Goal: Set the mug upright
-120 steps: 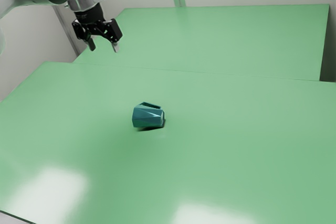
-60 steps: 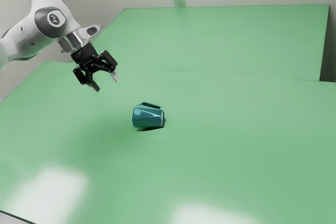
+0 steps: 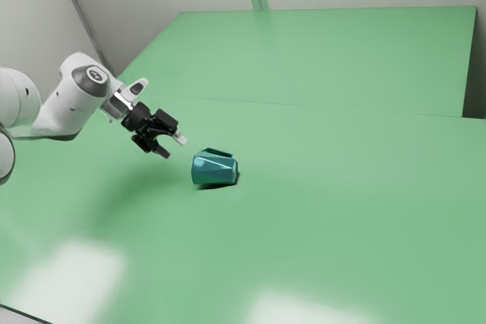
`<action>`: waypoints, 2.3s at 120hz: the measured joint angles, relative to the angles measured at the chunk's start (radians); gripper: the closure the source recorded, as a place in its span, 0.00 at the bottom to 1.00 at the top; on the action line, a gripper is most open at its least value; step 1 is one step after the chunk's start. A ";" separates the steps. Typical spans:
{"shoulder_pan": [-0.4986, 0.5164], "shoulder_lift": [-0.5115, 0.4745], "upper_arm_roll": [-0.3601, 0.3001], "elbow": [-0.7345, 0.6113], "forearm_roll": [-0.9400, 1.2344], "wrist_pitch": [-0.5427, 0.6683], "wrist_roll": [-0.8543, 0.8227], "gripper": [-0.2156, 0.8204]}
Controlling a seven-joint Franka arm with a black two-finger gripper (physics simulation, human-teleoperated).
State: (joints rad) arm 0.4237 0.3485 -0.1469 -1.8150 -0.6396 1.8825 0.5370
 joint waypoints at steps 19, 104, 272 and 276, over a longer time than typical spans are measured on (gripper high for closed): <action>0.001 0.043 -0.004 0.001 -0.082 0.007 0.098 0.21; 0.000 0.145 -0.017 0.001 -0.292 -0.111 0.322 0.50; -0.071 -0.266 -0.223 -0.231 0.567 0.226 0.095 0.96; -0.072 -0.279 -0.228 -0.249 0.575 0.235 0.077 0.96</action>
State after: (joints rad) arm 0.3515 0.0695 -0.3745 -2.0643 -0.0645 2.1170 0.6144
